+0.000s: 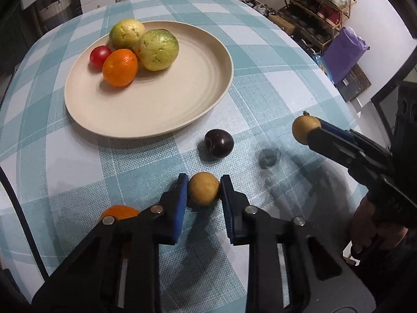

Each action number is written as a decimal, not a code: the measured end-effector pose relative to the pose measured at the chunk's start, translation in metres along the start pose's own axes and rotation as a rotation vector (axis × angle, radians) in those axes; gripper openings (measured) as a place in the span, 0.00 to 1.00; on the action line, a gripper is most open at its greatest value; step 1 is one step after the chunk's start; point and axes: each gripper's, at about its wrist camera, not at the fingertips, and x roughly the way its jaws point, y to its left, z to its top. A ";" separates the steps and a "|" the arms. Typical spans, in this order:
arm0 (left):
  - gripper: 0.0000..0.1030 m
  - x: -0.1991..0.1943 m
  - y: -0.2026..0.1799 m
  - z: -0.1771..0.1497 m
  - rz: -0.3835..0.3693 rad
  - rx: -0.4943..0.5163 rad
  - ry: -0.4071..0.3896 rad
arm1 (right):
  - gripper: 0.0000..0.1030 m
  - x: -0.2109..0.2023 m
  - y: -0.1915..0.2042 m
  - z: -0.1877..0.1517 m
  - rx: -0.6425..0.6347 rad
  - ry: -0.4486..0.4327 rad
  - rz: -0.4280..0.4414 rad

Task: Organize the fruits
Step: 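Grasp the other brown fruit with the left gripper while the right holds its fruit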

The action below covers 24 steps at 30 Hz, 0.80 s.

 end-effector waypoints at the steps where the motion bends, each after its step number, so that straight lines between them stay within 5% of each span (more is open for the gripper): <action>1: 0.21 0.000 0.000 -0.001 -0.005 0.000 -0.001 | 0.27 0.000 0.001 0.000 -0.001 0.002 0.000; 24: 0.22 -0.041 0.028 0.008 -0.075 -0.073 -0.115 | 0.27 0.009 0.030 0.010 -0.079 0.013 0.003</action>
